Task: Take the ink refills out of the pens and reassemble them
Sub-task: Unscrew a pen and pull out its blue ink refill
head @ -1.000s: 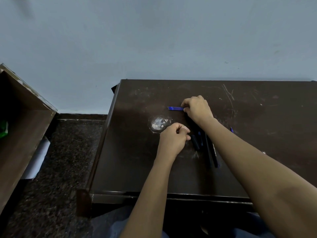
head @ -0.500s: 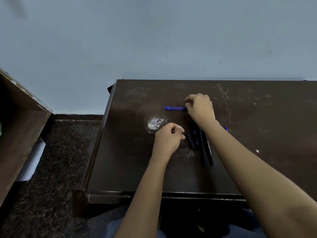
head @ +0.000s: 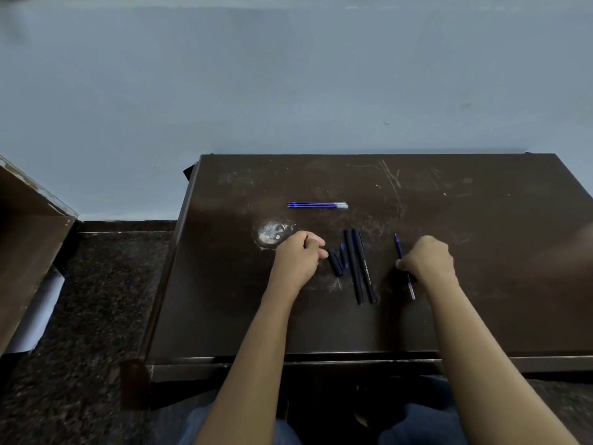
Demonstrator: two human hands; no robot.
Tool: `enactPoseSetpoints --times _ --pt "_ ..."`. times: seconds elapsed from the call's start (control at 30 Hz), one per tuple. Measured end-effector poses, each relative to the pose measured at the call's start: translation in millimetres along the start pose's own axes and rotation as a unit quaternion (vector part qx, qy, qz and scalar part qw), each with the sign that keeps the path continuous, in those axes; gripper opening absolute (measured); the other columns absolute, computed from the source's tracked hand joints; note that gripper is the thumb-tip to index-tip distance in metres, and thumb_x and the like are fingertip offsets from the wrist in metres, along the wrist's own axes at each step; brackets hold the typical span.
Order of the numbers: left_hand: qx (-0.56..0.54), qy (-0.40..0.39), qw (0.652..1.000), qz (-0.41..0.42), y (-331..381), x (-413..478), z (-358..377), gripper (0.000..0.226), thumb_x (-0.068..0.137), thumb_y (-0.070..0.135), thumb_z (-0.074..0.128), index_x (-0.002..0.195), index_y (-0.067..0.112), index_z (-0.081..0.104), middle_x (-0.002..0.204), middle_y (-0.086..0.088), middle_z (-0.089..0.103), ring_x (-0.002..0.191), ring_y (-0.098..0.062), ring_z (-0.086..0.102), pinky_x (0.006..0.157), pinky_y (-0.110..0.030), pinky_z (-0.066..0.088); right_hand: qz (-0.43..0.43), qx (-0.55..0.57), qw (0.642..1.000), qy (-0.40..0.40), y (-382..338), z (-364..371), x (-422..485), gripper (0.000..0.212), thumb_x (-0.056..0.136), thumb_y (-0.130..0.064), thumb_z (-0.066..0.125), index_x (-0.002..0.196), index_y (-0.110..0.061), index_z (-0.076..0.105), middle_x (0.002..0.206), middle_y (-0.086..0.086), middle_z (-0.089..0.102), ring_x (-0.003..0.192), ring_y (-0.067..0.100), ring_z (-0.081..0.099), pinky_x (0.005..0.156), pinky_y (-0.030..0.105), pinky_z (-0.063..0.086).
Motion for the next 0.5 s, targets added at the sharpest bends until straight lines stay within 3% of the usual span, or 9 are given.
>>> enactPoseSetpoints --times 0.1,0.2,0.27,0.3,0.37,0.43,0.5 --pt "0.000 0.000 1.000 0.020 0 -1 2 0.031 0.101 0.024 0.034 0.090 0.024 0.063 0.080 0.007 0.069 0.080 -0.009 0.061 0.075 -0.025 0.048 -0.003 0.013 1.000 -0.017 1 -1 -5 0.019 0.080 -0.011 0.064 0.093 0.000 0.055 0.108 0.021 0.061 0.098 0.039 0.063 0.073 0.034 0.048" --pt "0.007 -0.008 1.000 0.020 -2 -3 3 0.033 0.102 0.027 0.032 0.091 0.026 0.063 0.087 0.005 0.069 0.085 -0.007 0.059 0.070 -0.021 0.042 -0.046 0.011 0.999 -0.017 1 -7 -13 0.020 0.082 -0.017 0.062 0.087 0.001 0.059 0.090 0.016 0.061 0.088 0.035 0.061 0.067 0.030 0.044" --pt "0.016 -0.020 0.999 0.020 0 -4 2 0.035 0.103 0.029 0.030 0.094 0.026 0.064 0.088 0.004 0.069 0.084 -0.004 0.056 0.066 -0.019 0.036 -0.096 0.112 0.989 -0.012 -5 -13 -22 0.020 0.084 -0.017 0.057 0.071 -0.003 0.062 0.073 0.012 0.063 0.072 0.027 0.059 0.054 0.027 0.042" --pt "0.019 -0.029 0.999 0.022 1 -3 1 0.035 0.103 0.031 0.030 0.095 0.026 0.064 0.087 0.004 0.068 0.085 -0.004 0.056 0.066 -0.018 0.035 -0.115 0.207 0.971 -0.017 -10 -15 -27 0.022 0.086 -0.014 0.054 0.067 -0.006 0.061 0.070 0.011 0.065 0.065 0.022 0.060 0.050 0.024 0.043" --pt "0.024 -0.048 0.998 0.024 3 -2 0 0.037 0.103 0.032 0.029 0.097 0.025 0.065 0.084 0.004 0.067 0.085 -0.004 0.057 0.066 -0.018 0.035 -0.138 0.415 0.898 -0.047 -23 -17 -40 0.017 0.090 -0.008 0.050 0.074 -0.005 0.055 0.075 0.012 0.068 0.056 0.013 0.064 0.048 0.018 0.047" --pt "0.028 -0.069 0.997 0.023 2 -4 1 0.038 0.103 0.032 0.029 0.098 0.025 0.066 0.082 0.003 0.066 0.083 -0.004 0.056 0.066 -0.019 0.035 -0.161 0.515 0.840 -0.067 -33 -13 -53 0.009 0.093 -0.003 0.046 0.086 -0.004 0.052 0.077 0.011 0.066 0.055 0.009 0.065 0.050 0.017 0.050" --pt "0.029 -0.080 0.996 0.028 0 -4 1 0.037 0.103 0.031 0.031 0.098 0.024 0.067 0.081 0.004 0.066 0.080 -0.002 0.056 0.066 -0.018 0.035 -0.175 0.561 0.805 -0.084 -42 -8 -59 0.011 0.094 0.000 0.045 0.088 -0.008 0.051 0.079 0.010 0.065 0.056 0.008 0.065 0.053 0.017 0.052"
Point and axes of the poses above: each hand's wrist, its own x-axis towards the middle knuckle, its own z-axis out of the palm, y = z × x, the point moved 1 cm from there along x, towards the middle knuckle
